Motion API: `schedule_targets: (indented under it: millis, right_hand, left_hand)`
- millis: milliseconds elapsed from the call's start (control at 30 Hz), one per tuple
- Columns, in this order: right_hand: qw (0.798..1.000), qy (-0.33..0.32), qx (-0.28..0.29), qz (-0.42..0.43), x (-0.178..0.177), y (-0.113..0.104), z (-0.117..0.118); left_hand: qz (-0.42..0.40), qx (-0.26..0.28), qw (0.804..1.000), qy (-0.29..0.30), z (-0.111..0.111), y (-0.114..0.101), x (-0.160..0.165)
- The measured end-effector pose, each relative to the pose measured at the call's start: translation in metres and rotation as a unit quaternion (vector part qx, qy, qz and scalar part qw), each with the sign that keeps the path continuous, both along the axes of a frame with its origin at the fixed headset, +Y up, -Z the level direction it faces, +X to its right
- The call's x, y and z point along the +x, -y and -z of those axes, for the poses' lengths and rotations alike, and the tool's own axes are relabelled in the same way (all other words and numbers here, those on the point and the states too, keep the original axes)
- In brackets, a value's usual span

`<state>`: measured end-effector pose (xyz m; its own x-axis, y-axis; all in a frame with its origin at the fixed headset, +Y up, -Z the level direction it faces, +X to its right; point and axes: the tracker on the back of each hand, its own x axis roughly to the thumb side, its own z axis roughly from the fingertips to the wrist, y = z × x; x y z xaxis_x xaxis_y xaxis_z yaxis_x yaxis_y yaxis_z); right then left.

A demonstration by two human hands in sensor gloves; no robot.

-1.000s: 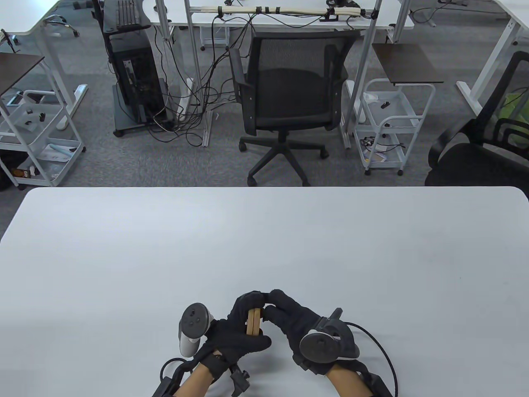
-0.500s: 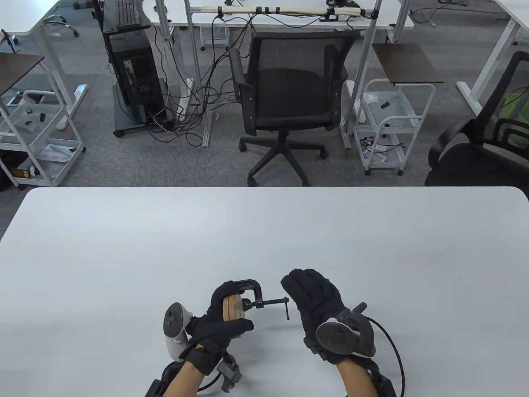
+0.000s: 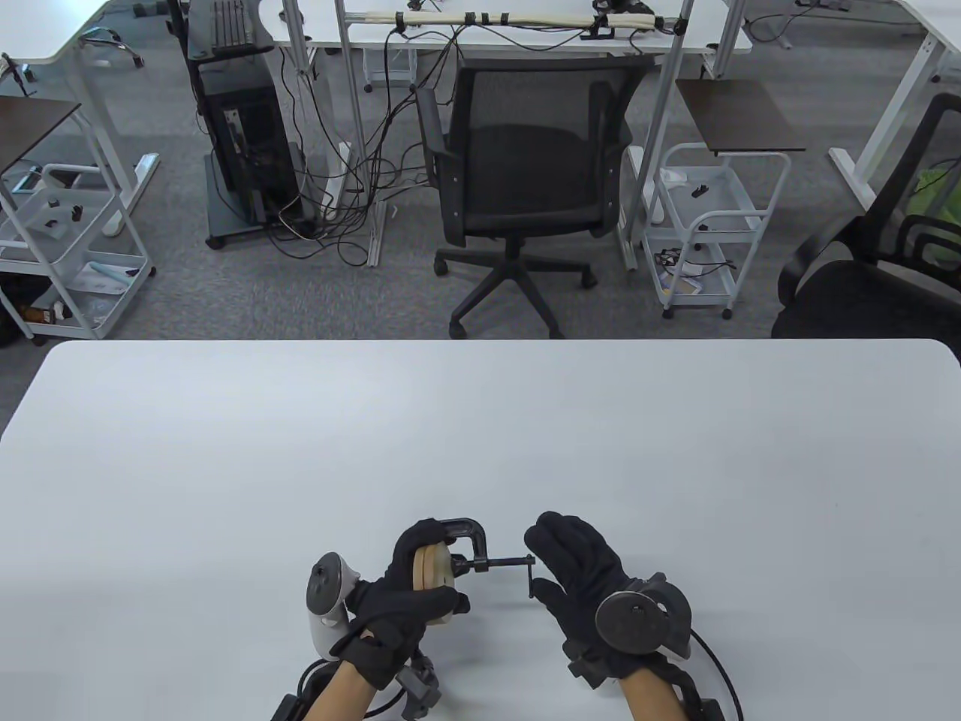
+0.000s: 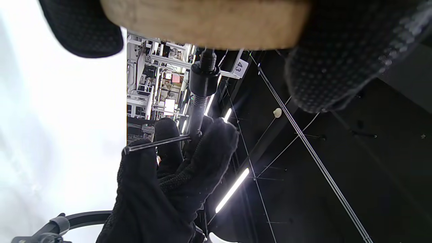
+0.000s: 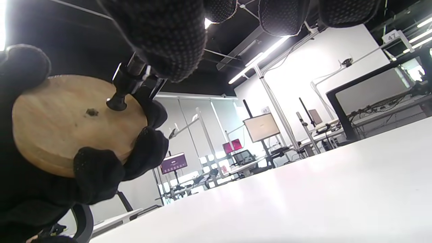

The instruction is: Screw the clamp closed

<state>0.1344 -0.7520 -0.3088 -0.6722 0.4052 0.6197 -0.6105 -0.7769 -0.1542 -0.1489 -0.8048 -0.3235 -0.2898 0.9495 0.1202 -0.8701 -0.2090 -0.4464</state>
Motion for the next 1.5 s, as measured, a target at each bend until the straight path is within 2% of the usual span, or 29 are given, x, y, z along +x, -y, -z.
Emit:
schedule_targets:
  millis: [133, 400, 533, 667, 800, 900, 1100, 1200, 1300, 1400, 1500]
  right_hand:
    - [1.0, -0.006, -0.007, 0.006, -0.004, -0.002, -0.002]
    - [0.994, -0.031, -0.072, 0.078, -0.001, 0.003, 0.004]
    - [0.979, -0.044, -0.124, 0.157, 0.0, 0.01, 0.01]
    - [0.97, -0.04, -0.145, 0.192, 0.003, 0.013, 0.012]
    - [0.948, -0.051, -0.194, 0.249, 0.002, 0.019, 0.013]
    - [0.938, -0.065, -0.207, 0.272, 0.002, 0.021, 0.014]
    - [0.944, -0.053, -0.204, 0.255, 0.005, 0.021, 0.016]
    - [0.947, -0.039, -0.177, 0.264, 0.012, 0.018, 0.015]
    - [0.96, -0.027, -0.136, 0.242, 0.017, 0.014, 0.013]
    - [0.985, -0.023, -0.077, 0.153, 0.013, 0.009, 0.011]
    - [0.999, -0.011, -0.009, 0.042, 0.004, 0.006, 0.007]
  left_hand:
    - [0.01, 0.009, 1.0, -0.01, -0.003, -0.004, -0.004]
    - [0.016, 0.008, 1.0, -0.018, -0.004, -0.004, -0.006]
    - [0.028, 0.022, 0.999, -0.007, -0.003, -0.008, -0.004]
    - [0.039, 0.037, 0.999, -0.005, -0.004, -0.012, -0.002]
    - [0.05, 0.04, 0.998, -0.003, -0.004, -0.011, -0.003]
    - [0.046, 0.036, 0.998, 0.001, -0.005, -0.01, -0.001]
    - [0.045, 0.033, 0.998, -0.005, -0.005, -0.011, -0.001]
    - [0.033, 0.024, 0.999, -0.022, -0.005, -0.009, -0.005]
    - [0.012, 0.009, 0.999, -0.033, -0.005, -0.008, -0.008]
    - [-0.015, -0.007, 0.999, -0.03, -0.004, -0.006, -0.01]
    - [-0.026, -0.016, 0.999, -0.025, -0.004, -0.005, -0.011]
